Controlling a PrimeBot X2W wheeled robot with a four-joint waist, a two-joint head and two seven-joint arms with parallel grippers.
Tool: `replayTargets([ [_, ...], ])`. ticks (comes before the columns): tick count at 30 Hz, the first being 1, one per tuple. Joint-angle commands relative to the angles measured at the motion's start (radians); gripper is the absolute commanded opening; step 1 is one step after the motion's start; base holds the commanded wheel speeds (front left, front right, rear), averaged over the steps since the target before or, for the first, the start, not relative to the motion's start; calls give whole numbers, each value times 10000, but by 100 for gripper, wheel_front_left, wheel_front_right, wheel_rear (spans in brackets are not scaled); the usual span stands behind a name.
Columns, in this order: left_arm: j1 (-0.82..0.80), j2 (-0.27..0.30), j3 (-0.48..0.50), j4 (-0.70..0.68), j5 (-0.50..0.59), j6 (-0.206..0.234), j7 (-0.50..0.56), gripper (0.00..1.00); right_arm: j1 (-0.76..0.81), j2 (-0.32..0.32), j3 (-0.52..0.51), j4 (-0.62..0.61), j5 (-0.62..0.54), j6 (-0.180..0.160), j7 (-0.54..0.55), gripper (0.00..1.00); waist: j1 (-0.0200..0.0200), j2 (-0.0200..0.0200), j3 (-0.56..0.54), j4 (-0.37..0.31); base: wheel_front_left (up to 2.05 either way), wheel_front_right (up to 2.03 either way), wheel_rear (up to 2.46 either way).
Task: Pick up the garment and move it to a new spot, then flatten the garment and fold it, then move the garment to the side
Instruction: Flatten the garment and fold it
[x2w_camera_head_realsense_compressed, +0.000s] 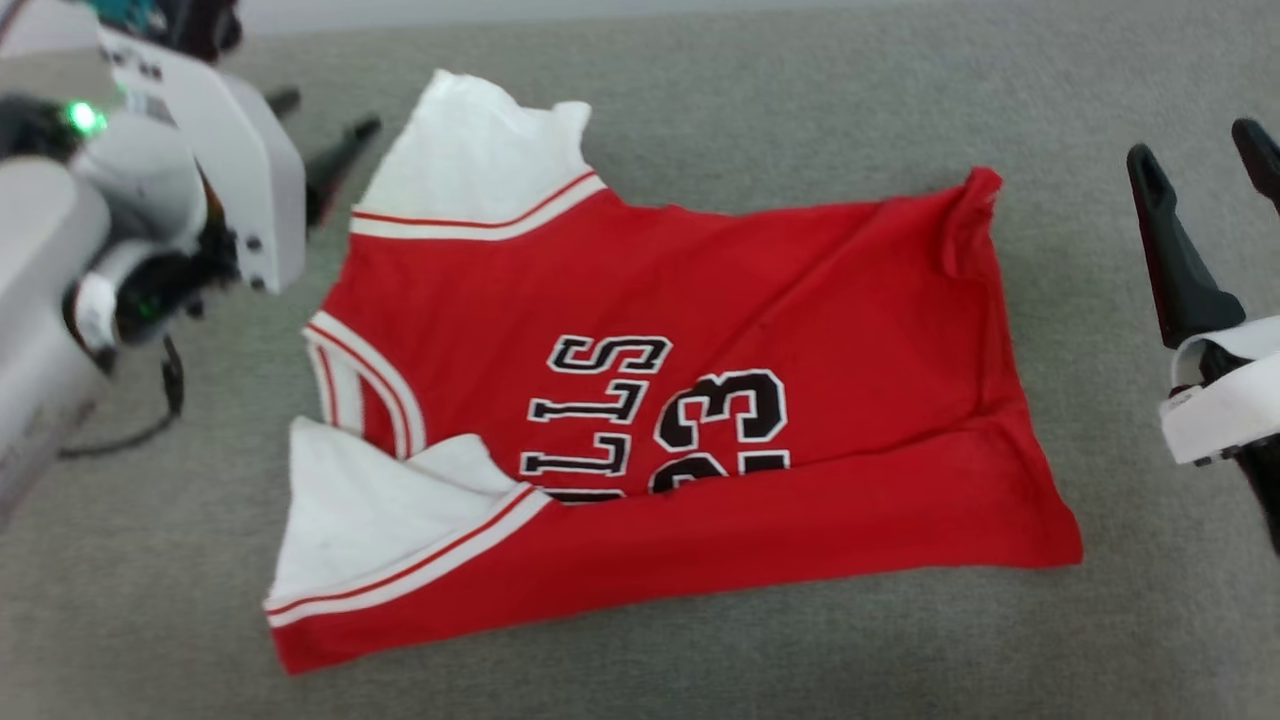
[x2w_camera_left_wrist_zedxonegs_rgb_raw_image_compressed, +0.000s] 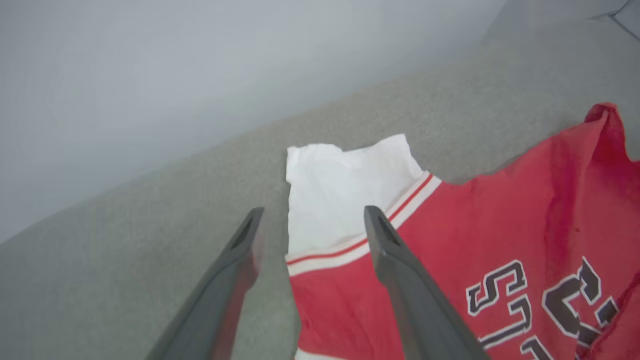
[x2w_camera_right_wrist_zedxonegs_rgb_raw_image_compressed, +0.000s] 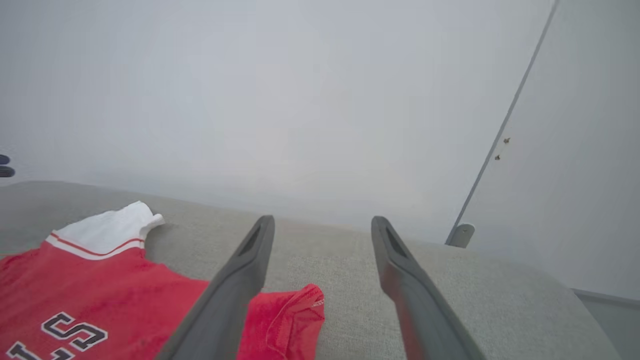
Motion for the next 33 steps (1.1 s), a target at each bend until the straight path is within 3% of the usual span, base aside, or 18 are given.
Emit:
replayTargets([
  [1,-297,-116,102,353,145,-147,-212,100,-71,156,66,49,-131,-11,-465,100,1,-1,566,-564,0,0,0],
  [7,-1190,-485,79,1741,539,-791,-215,100,-2,553,214,-15,-410,-11,-1708,100,1,-1,1269,-1188,0,0,0],
  [18,-2615,-574,-167,3606,547,-1459,1401,100,420,1190,131,37,-401,-11,-2094,100,1,-1,2415,-2106,0,0,0],
  [23,-2949,-707,-260,4383,355,-1519,2358,100,408,1357,89,13,-413,-11,-2159,100,1,-1,2721,-2277,0,0,0],
  [32,-2875,-1343,-555,5444,17,-1134,4022,99,237,1481,105,71,-435,-11,-1994,100,1,-1,2966,-2314,0,0,0],
  [33,-2827,-1411,-619,5502,26,-1145,4169,0,220,1484,127,80,-418,-11,-1918,100,1,-1,2974,-2309,0,0,0],
])
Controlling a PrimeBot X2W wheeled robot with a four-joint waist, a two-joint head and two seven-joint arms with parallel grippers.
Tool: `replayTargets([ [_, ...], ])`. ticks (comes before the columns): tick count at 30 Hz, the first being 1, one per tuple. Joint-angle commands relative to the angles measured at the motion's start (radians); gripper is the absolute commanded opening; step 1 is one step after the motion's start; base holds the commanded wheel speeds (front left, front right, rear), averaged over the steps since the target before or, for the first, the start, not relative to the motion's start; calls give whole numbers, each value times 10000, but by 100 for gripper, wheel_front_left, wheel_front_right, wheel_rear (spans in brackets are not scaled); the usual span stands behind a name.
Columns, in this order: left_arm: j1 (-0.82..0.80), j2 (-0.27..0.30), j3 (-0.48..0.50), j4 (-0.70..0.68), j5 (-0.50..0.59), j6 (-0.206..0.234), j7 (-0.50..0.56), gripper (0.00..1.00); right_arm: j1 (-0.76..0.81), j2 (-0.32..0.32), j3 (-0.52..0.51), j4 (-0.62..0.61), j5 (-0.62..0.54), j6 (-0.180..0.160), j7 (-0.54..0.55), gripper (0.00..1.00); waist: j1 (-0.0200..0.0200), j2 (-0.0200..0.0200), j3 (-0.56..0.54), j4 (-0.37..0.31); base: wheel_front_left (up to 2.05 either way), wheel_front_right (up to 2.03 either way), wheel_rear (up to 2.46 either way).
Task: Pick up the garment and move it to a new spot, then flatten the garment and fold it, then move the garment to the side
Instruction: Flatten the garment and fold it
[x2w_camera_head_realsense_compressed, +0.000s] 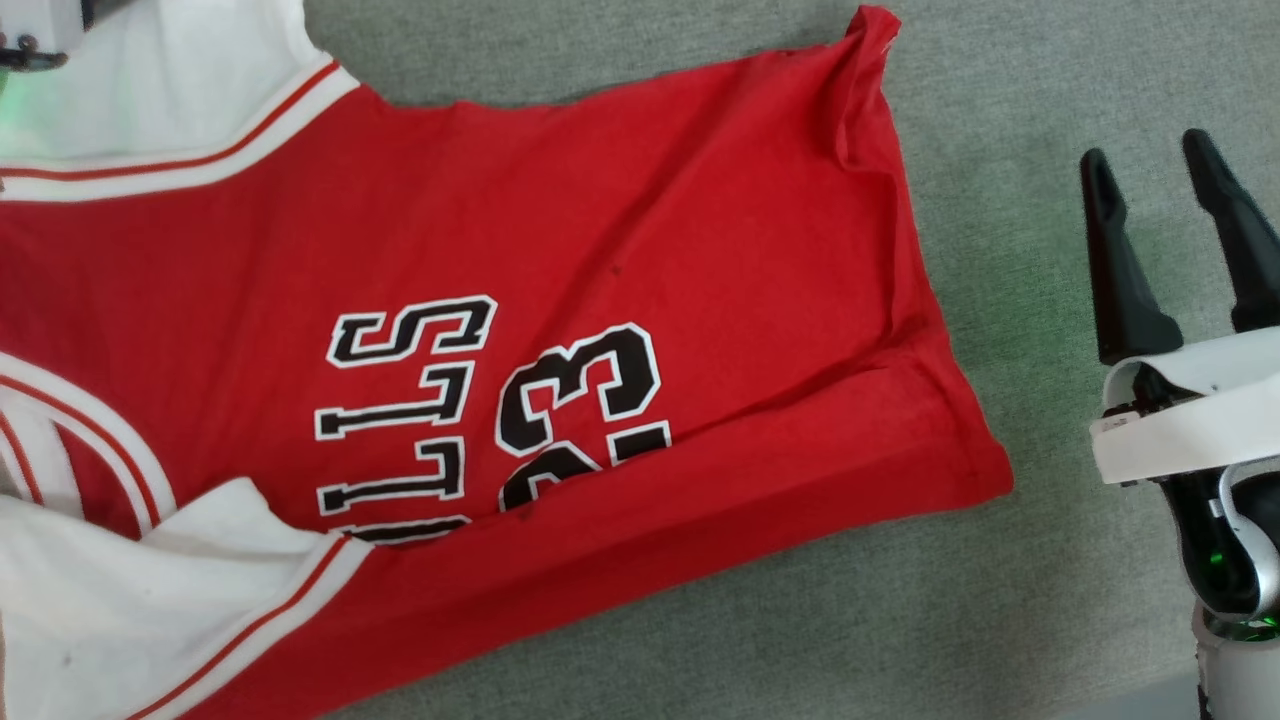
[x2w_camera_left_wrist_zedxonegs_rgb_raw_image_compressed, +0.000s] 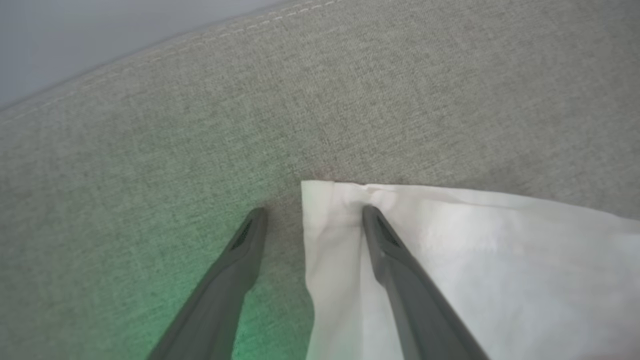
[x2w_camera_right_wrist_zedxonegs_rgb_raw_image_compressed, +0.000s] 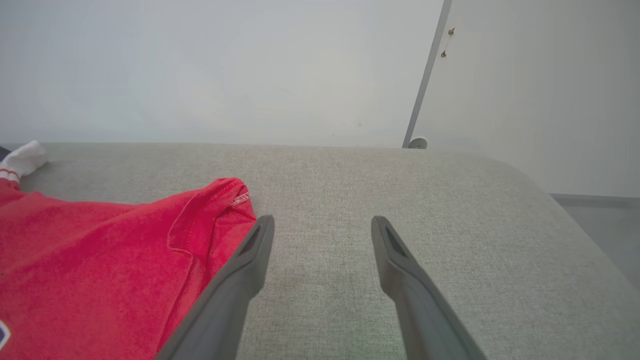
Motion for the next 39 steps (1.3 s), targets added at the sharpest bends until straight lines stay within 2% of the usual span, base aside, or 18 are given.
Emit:
replayTargets([
  [1,677,-294,-373,217,24,26,366,0,-112,55,74,50,123,-11,235,100,0,0,37,0,0,0,0],
  [7,558,-394,-459,150,110,-214,334,0,-301,100,225,-163,606,-11,1520,100,0,0,-8,120,0,0,0],
  [14,564,-652,-379,204,-19,-256,186,0,-1299,46,556,-217,689,-11,3760,100,0,0,-99,360,0,0,0],
  [19,387,-892,-312,251,-43,-252,82,0,-2520,-23,819,575,611,-9,5309,100,0,0,-69,566,0,0,0],
  [25,209,-1160,-291,304,-41,-271,-46,0,-3767,280,911,1634,410,-9,6619,100,0,0,72,805,0,0,0],
  [38,139,-1553,-267,477,-86,-325,-280,0,-4749,125,1637,3635,-94,-9,9109,100,0,0,274,1108,0,0,0],
  [39,135,-1575,-271,496,-92,-336,-286,0,-4789,77,1773,3745,-47,-9,9253,93,0,0,279,1124,0,0,0],
])
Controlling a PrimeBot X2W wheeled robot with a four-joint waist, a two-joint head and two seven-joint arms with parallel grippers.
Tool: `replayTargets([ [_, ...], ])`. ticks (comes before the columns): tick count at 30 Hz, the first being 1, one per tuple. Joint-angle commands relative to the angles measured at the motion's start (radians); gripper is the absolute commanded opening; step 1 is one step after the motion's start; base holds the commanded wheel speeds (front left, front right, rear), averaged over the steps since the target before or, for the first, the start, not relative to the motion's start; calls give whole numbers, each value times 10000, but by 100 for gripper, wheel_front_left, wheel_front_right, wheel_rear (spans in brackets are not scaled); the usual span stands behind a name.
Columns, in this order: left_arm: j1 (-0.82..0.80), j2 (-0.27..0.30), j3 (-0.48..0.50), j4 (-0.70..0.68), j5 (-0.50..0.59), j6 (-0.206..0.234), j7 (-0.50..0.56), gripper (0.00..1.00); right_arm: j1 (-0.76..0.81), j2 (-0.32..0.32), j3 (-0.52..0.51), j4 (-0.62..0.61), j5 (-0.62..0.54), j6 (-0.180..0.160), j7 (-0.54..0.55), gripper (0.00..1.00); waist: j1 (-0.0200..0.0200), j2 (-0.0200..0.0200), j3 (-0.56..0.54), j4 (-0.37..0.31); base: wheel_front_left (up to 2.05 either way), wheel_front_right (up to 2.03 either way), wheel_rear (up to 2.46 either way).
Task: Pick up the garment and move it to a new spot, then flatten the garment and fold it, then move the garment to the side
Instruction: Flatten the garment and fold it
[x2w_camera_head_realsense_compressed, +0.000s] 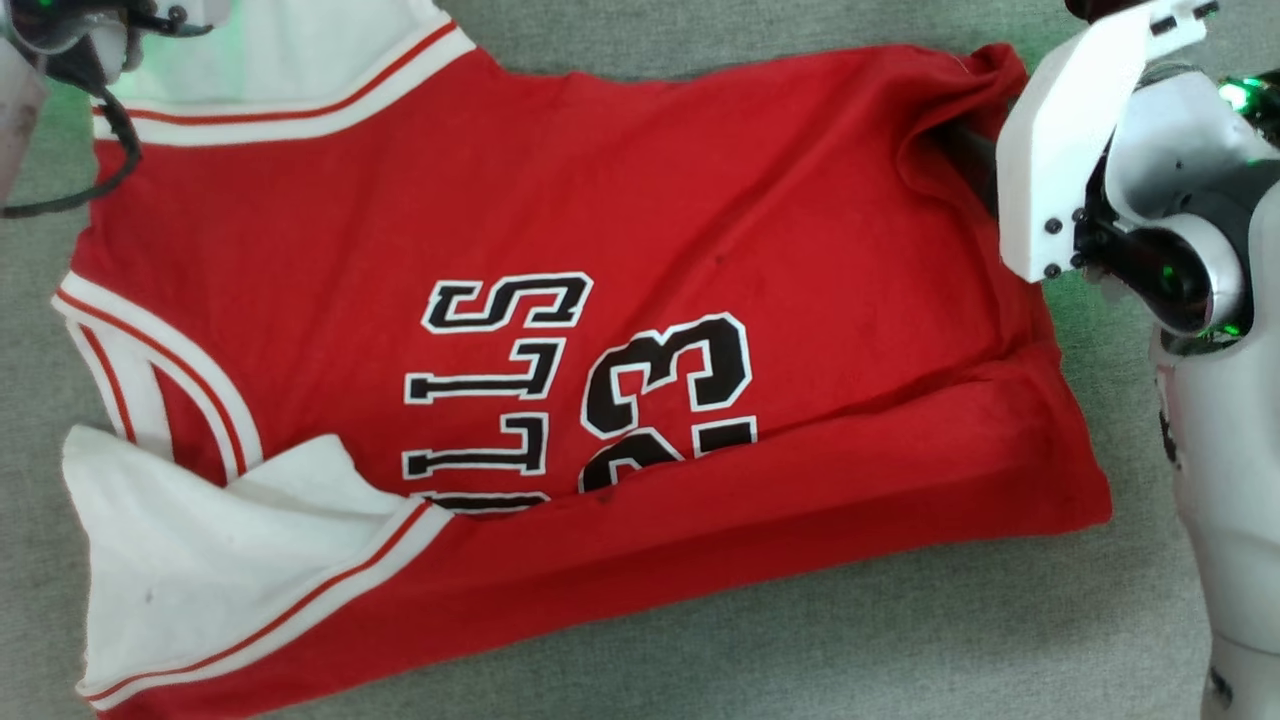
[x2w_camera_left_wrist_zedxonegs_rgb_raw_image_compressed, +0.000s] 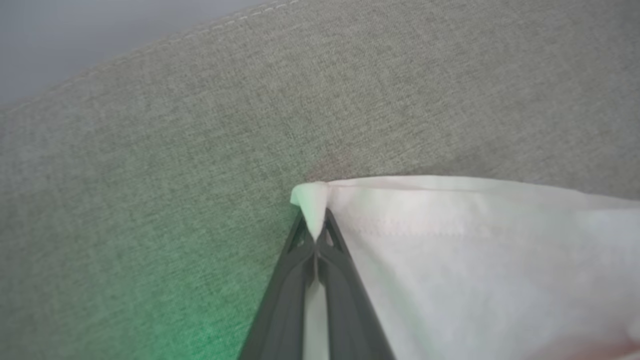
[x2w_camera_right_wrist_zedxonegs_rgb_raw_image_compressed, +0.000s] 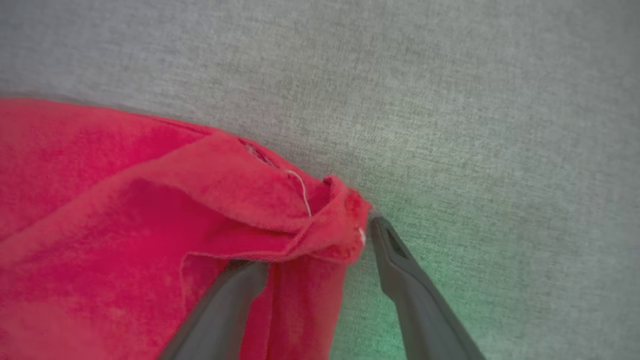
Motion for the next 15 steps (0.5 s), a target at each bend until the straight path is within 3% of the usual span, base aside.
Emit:
replayTargets([
  [1,500,-167,-209,133,-68,-45,93,0,229,-52,323,460,80,-7,315,0,0,0,18,30,0,0,0],
  [6,520,-201,-161,247,-118,-111,-11,0,-82,-328,315,645,168,-9,394,0,0,0,-9,125,0,0,0],
  [15,366,-197,145,173,-344,-228,-512,0,-141,-718,120,762,373,-9,-591,0,0,0,-784,683,0,0,0],
])
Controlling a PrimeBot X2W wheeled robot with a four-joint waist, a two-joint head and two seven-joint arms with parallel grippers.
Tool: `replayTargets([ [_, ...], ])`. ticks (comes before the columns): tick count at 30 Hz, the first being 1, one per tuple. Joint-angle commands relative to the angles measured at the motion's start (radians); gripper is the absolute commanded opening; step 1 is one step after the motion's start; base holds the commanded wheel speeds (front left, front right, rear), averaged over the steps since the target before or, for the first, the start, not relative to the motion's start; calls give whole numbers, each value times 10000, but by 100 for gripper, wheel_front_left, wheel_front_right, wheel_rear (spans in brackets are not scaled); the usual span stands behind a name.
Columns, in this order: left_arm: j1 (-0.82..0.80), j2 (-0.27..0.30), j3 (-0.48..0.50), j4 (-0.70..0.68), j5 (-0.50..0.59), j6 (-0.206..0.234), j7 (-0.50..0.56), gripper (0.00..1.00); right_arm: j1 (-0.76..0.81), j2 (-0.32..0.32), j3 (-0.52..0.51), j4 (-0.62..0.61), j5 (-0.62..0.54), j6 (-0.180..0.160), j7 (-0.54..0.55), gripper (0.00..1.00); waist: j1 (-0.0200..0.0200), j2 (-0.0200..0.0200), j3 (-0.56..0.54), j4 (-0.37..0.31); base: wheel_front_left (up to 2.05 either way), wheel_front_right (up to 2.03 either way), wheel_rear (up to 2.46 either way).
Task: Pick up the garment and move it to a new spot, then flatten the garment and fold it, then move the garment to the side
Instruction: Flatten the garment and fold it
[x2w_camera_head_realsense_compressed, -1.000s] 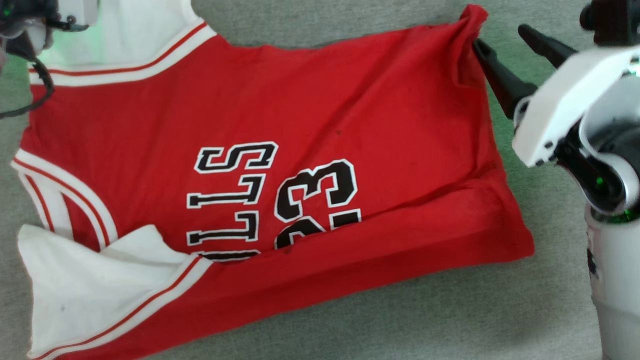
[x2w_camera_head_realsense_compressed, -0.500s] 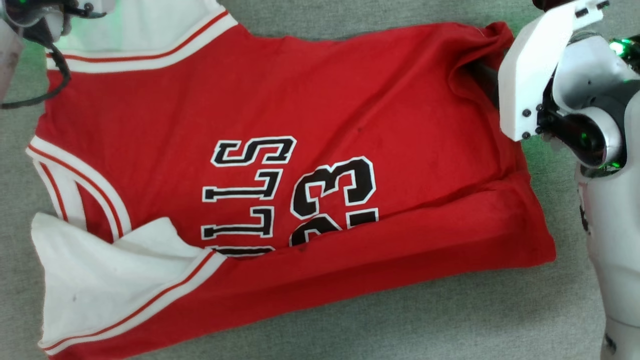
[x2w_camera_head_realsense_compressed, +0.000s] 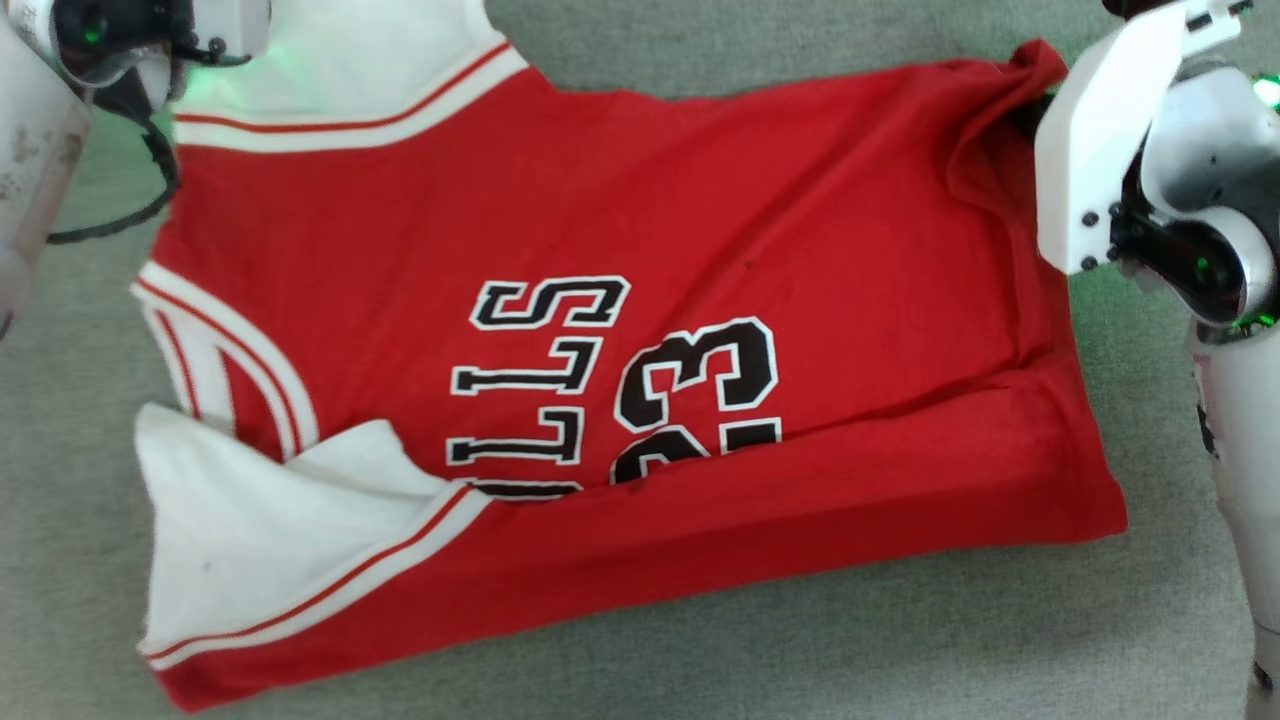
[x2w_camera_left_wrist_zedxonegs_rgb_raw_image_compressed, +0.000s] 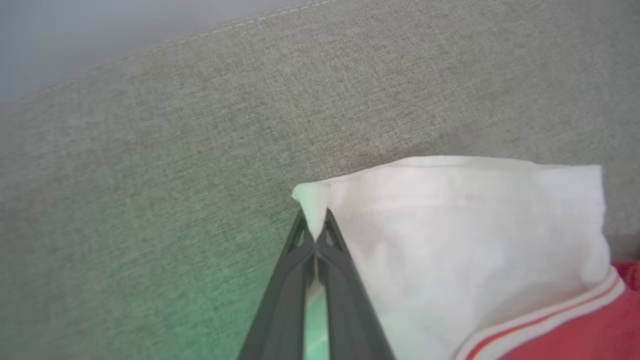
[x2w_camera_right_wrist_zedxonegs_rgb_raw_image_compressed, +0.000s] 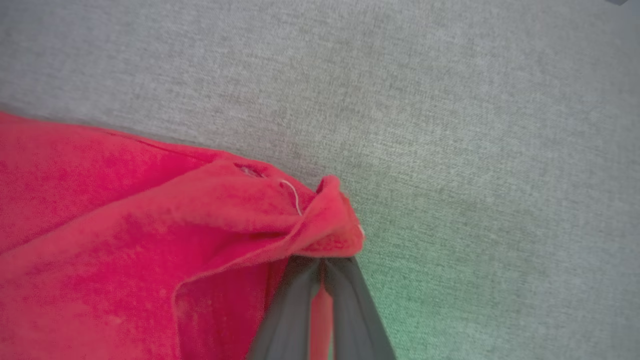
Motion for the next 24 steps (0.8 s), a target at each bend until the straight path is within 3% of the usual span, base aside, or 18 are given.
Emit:
replayTargets([
  [1,116,37,13,-55,-14,-55,-56,0,240,-171,4,76,-72,-11,-162,0,-1,0,-477,361,0,0,0],
  [10,517,323,-18,-944,-220,-109,-268,0,1171,-921,-208,122,294,-11,-829,0,-1,0,-1841,1258,0,0,0],
  [16,1294,1028,-162,-2140,-247,-113,-338,0,2218,-1295,-244,-180,648,-11,-904,0,-1,0,-2683,1673,0,0,0],
  [19,1913,1409,-297,-3085,-269,80,-428,0,2822,-1493,-338,-450,833,-11,-832,0,-1,0,-3058,1858,0,0,0],
  [24,3073,2305,-551,-5236,-320,952,-401,0,4022,-1711,-675,-1075,1214,-11,-720,0,-1,0,-3549,2150,0,0,0],
])
